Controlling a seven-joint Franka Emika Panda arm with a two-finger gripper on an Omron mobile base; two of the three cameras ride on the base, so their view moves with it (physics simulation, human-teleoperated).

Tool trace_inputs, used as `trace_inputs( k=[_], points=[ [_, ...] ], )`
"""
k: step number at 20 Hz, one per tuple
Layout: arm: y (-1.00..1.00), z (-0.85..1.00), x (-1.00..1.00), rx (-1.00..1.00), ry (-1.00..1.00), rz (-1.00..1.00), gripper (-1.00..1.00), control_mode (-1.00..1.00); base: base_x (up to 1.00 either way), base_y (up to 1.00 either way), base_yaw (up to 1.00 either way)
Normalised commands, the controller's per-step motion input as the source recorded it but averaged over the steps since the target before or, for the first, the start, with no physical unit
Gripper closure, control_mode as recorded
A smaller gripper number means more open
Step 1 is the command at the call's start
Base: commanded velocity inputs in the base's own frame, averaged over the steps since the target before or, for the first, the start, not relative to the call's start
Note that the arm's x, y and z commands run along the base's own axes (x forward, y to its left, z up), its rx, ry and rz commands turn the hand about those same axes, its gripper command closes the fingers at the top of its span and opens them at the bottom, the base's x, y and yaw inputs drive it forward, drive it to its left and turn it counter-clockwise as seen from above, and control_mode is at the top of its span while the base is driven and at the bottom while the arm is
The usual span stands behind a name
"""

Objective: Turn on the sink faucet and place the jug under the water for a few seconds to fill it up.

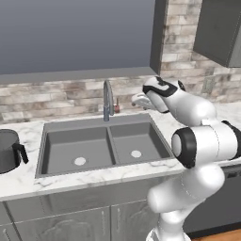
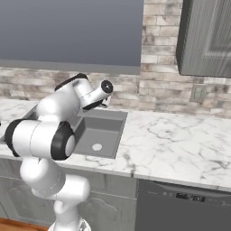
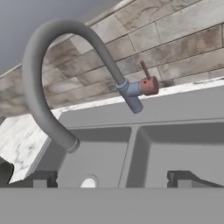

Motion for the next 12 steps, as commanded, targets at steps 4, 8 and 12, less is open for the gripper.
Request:
trace_inputs(
  k=[4,8,12],
  points=[
    [0.0,0.0,0.22,0.0,0.0,0.0,-1.0,-1.0,0.0,0.0,0.0],
    [0.0,-0.05,0.23,0.0,0.0,0.0,-1.0,-1.0,0.0,0.0,0.0],
    [0.0,-0.12,0.27,0.0,0.0,0.0,-1.0,-1.0,0.0,0.0,0.0]
  ],
)
